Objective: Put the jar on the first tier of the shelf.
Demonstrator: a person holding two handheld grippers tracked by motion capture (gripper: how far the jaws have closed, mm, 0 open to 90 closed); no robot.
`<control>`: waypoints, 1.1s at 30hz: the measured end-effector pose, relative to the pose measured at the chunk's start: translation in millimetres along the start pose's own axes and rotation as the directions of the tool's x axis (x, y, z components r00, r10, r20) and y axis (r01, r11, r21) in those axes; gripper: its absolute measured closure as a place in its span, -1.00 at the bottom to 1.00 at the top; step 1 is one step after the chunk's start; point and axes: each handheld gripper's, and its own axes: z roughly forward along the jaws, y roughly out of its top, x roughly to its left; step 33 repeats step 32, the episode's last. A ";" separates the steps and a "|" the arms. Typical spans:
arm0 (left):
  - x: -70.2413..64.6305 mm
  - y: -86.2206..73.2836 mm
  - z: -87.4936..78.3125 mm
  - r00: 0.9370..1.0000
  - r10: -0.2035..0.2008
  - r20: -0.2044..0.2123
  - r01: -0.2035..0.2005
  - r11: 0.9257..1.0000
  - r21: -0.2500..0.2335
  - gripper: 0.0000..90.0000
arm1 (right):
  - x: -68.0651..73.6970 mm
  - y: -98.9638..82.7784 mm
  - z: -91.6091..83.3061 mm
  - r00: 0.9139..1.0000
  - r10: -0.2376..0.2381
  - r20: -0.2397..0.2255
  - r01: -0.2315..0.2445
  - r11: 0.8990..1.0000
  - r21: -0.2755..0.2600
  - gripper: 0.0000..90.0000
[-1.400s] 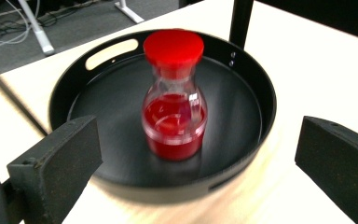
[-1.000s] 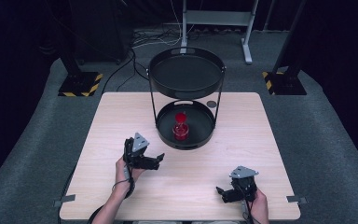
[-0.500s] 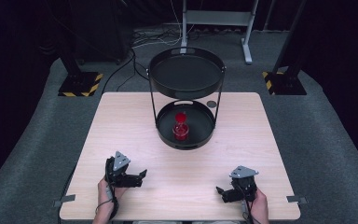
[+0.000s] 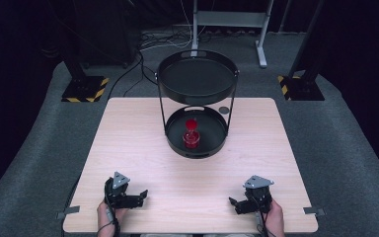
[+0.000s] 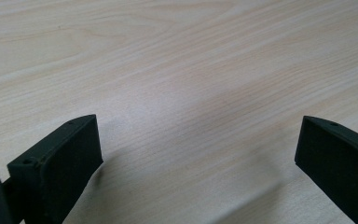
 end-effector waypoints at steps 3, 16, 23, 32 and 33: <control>-3.1 1.4 3.6 0.999 0.022 -0.036 -0.021 0.999 0.036 -1.00 | 0.0 0.0 0.0 1.000 0.001 0.002 -0.001 1.000 0.000 -1.00; -4.6 2.6 5.4 0.998 0.023 -0.054 -0.021 0.999 0.040 -1.00 | 0.0 -0.1 -0.1 1.000 0.003 0.007 -0.003 1.000 -0.001 -1.00; -4.7 2.8 5.6 0.998 0.023 -0.055 -0.021 0.999 0.040 -1.00 | 0.1 -0.1 -0.1 1.000 0.001 0.007 -0.001 1.000 -0.001 -1.00; -4.8 2.8 5.7 0.998 0.022 -0.056 -0.020 0.999 0.040 -1.00 | 0.3 -0.2 -0.2 1.000 0.001 0.009 -0.001 1.000 -0.001 -1.00; -4.8 2.8 5.7 0.998 0.022 -0.056 -0.020 0.999 0.040 -1.00 | 0.3 -0.2 -0.2 1.000 0.001 0.009 -0.001 1.000 -0.001 -1.00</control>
